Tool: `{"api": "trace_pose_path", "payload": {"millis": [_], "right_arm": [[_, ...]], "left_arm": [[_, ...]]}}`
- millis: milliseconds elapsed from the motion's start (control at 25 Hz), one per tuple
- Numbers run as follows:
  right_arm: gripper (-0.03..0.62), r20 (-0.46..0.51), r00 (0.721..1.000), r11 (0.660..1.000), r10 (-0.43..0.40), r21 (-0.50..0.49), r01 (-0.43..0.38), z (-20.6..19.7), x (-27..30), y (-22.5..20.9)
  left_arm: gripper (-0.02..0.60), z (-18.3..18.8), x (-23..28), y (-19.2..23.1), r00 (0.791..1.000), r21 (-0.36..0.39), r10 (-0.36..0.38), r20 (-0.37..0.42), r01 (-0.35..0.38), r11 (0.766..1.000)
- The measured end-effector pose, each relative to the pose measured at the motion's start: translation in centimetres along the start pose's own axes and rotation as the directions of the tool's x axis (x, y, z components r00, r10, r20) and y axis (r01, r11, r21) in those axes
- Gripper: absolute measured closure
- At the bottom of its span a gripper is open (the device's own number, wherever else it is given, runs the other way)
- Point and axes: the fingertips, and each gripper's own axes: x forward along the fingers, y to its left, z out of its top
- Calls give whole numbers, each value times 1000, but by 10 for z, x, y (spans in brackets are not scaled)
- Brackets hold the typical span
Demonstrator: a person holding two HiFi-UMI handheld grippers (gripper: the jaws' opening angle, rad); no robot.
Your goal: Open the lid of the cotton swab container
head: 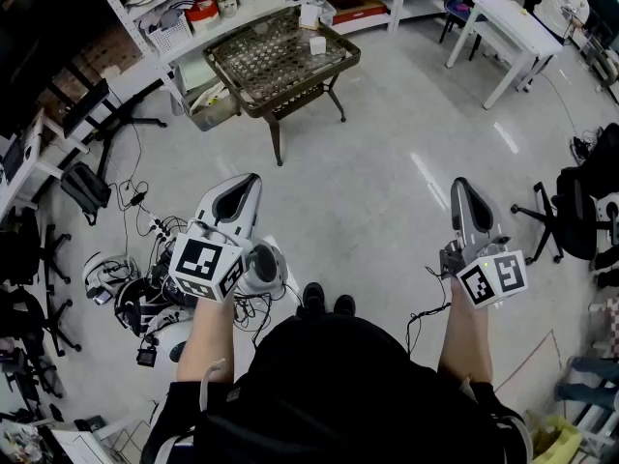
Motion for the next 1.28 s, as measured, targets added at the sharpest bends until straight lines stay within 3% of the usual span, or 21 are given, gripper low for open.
{"api": "trace_pose_path", "payload": {"millis": [640,880,1200,1280], "right_arm": [[586,8,1000,1000,28,8,-28,-2,-8,-8],[583,30,997,996,66,59,-68,-1,-27,-15],[582,5,994,990,111,86,-111,-14,-37,-21],[556,1,993,989,119,93,-118,-15,-35,-23]], "left_arm": [[574,0,13,-21,1000,16,1,-22,0,1000],[574,5,11,-42,1000,26,12,-15,-11,1000],[574,-2,11,-55,999,0,37,-20,-37,999],[574,-2,15,-53,999,-9,39,-23,-40,999]]}}
